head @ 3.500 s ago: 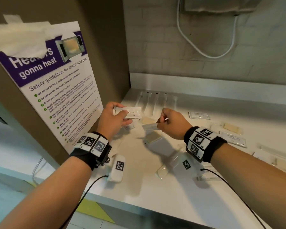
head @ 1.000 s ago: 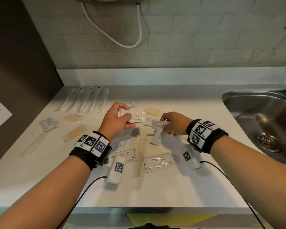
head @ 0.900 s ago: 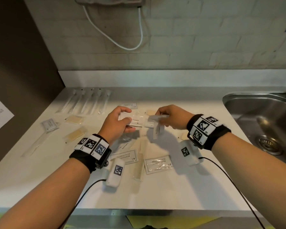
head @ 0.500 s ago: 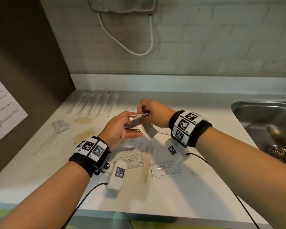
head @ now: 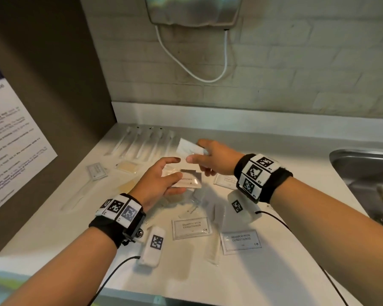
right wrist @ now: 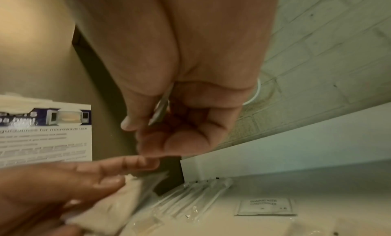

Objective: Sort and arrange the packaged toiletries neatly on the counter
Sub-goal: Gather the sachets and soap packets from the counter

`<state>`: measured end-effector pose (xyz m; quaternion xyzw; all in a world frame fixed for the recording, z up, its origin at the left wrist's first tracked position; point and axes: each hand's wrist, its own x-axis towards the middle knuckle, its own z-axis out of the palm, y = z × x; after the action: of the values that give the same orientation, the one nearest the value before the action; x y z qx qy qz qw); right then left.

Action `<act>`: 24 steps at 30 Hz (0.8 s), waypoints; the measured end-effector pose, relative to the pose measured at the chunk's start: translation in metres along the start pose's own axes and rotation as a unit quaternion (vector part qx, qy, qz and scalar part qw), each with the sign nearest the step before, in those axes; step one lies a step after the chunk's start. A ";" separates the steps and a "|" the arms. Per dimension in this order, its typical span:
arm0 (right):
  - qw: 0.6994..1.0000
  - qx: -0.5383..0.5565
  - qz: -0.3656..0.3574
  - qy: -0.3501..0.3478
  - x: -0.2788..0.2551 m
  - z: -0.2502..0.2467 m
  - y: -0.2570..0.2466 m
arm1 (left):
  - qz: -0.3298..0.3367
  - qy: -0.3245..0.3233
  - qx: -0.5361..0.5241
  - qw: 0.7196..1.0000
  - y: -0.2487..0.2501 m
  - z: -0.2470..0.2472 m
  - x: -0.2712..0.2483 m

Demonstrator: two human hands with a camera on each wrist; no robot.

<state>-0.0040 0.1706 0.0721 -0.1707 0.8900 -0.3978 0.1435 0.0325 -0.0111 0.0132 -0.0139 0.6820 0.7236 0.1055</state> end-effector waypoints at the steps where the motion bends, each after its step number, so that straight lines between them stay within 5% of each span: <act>1: 1.000 -0.017 0.011 -0.012 0.000 0.001 0.002 | -0.003 0.008 -0.007 1.000 0.003 -0.003 0.002; 5: 0.999 -0.015 0.024 -0.045 0.003 0.011 0.006 | -0.005 0.025 -0.040 0.999 0.018 -0.010 0.006; 8: 1.000 -0.008 0.008 -0.004 0.007 0.016 0.007 | 0.003 0.026 -0.052 0.998 0.023 -0.011 0.008; 12: 0.998 0.018 0.015 0.059 0.011 0.028 0.006 | -0.001 -0.019 0.029 0.999 0.018 -0.015 0.008; 17: 0.994 0.064 0.080 0.031 0.006 0.039 0.022 | -0.012 -0.019 0.069 0.997 0.013 -0.030 0.015; 20: 0.989 -0.072 0.131 -0.013 -0.001 0.051 0.039 | -0.021 -0.020 0.074 0.997 0.014 -0.036 0.020; 24: 0.937 -0.312 0.131 -0.087 -0.002 0.078 0.064 | -0.031 -0.027 0.066 0.997 0.015 -0.036 0.024</act>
<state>0.0166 0.1598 -0.0264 -0.1231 0.9678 -0.0612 0.2108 0.0021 -0.0446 0.0220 -0.0088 0.7246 0.6733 0.1466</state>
